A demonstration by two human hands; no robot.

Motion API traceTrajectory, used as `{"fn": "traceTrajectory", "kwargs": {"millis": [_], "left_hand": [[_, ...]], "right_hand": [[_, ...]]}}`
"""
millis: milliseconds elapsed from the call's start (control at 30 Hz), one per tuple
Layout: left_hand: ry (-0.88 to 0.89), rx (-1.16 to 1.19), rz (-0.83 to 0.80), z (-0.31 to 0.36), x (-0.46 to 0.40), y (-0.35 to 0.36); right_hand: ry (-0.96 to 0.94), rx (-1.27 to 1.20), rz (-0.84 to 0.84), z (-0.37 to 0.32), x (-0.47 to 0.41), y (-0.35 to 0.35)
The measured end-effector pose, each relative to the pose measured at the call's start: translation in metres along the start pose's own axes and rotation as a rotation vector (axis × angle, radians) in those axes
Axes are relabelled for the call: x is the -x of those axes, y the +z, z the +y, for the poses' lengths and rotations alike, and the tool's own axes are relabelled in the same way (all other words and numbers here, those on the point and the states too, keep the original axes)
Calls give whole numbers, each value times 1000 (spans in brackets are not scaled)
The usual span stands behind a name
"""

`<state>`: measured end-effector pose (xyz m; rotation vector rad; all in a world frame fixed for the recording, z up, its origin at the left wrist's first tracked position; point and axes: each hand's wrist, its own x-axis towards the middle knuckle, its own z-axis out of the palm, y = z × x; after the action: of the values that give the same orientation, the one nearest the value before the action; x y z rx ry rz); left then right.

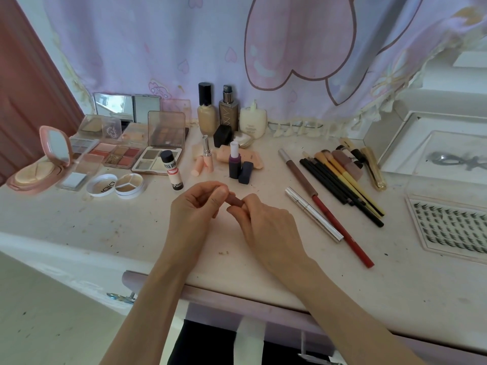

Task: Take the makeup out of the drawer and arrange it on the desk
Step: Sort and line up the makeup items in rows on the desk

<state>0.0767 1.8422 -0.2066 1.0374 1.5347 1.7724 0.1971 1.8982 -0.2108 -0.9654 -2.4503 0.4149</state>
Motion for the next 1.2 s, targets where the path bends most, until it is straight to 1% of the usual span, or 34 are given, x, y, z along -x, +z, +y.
{"fn": "traceTrajectory", "kwargs": {"millis": [67,133,300,333,433,467,600,633,667,767,800,833,933,1033,1100,1200], "left_hand": [[0,-38,40,1,1,2],[5,-58,37,1,0,2],[53,43,-147,2,0,-6],[51,57,-144,1,1,-6],[17,126,-33,1,0,-4],[14,139,-33,1,0,-4],[73,125,-197,1,0,-6],[80,115,-202,2,1,-5],[70,103,-165,2,1,-4],[-3,105,20,-1,0,-2],[-16,116,47,-1,0,-2],[-20,145,43,-2,-1,-3],[1,256,-57,0,0,-5],[24,258,-113,0,0,-4],[10,268,-83,1,0,-3],[-27,309,16,2,0,-3]], "right_hand": [[-32,41,-1,-1,0,1],[-32,5,0,1,0,0],[17,-299,36,8,1,-5],[17,-310,27,8,1,-5],[0,-298,-7,8,2,-4],[-4,-294,-11,9,2,-4],[-40,-252,-41,10,1,-4],[-37,-262,-44,11,1,-4],[-26,-277,-45,12,0,-3],[-7,-286,-43,10,-1,-3],[-20,-274,-39,9,-1,-2],[-31,-269,-33,9,-1,-2],[-14,-311,-14,10,-1,-3],[24,-349,2,13,-1,-4],[46,-365,-1,13,-1,-4],[42,-362,-10,13,-1,-4]]}}
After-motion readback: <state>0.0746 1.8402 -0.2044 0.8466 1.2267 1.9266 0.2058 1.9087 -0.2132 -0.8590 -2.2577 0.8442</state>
